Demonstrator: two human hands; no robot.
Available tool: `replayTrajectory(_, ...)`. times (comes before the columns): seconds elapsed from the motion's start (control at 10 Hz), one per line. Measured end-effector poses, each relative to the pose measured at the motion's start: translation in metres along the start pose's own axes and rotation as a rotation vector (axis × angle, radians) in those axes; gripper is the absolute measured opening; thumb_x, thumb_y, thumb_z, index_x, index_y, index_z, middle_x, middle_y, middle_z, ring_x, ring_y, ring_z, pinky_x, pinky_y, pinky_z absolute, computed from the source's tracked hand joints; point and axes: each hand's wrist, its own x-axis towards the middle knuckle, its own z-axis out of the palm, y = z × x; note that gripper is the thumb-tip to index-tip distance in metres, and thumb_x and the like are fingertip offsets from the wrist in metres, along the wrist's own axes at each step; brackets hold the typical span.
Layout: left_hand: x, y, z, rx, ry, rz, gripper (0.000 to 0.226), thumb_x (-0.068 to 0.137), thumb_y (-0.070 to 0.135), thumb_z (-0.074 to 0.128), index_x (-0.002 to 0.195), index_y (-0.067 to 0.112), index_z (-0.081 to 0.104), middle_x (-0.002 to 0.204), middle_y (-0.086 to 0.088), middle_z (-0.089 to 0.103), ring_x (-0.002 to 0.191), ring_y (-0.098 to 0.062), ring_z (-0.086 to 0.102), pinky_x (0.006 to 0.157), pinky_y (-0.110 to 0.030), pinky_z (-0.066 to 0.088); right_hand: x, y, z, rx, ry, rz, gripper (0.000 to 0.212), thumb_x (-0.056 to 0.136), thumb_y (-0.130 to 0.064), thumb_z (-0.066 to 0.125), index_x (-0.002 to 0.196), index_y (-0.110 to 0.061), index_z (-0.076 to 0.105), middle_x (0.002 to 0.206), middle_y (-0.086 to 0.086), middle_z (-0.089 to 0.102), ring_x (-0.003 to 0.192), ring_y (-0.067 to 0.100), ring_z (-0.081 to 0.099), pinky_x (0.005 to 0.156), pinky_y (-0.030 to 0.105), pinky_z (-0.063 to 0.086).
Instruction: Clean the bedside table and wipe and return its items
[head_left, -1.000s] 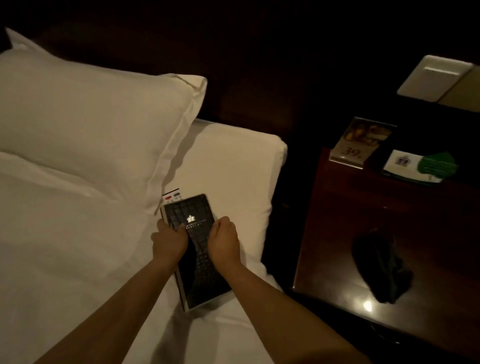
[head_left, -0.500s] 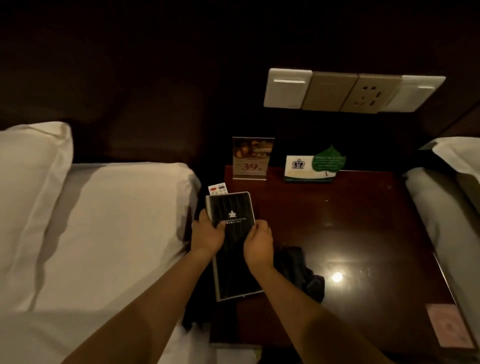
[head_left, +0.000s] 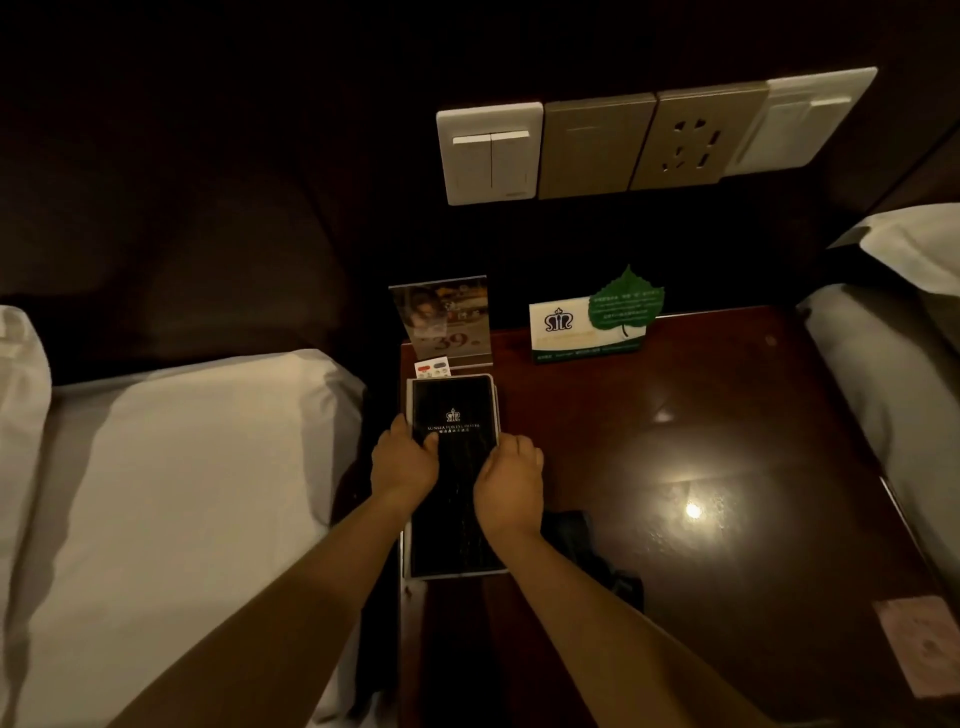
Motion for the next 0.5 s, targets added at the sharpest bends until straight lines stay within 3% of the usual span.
replayTrajectory(0.3, -0.013, -0.011, 0.001, 0.027, -0.006, -0.002, 0.05, 0.093, 0.023, 0.049, 0.137, 0.001, 0.036, 0.132, -0.023, 0.05, 0.123, -0.037, 0.048, 0.101, -0.05, 0.043, -0.005, -0.002, -0.006, 0.009, -0.071, -0.007, 0.03, 0.098, -0.011, 0.032, 0.123, -0.004, 0.046, 0.126, 0.015, 0.048, 0.116, 0.026, 0.042, 0.093, 0.029, 0.038)
replayTrajectory(0.5, -0.038, -0.008, -0.03, 0.11, 0.013, 0.136, 0.048, 0.094, 0.023, 0.046, 0.137, 0.002, 0.036, 0.133, -0.025, 0.047, 0.124, -0.038, 0.044, 0.105, -0.045, 0.038, -0.026, -0.013, -0.032, 0.023, -0.016, -0.001, 0.038, 0.098, -0.017, 0.036, 0.134, -0.005, 0.036, 0.133, 0.016, 0.045, 0.122, 0.028, 0.039, 0.1, 0.035, 0.037)
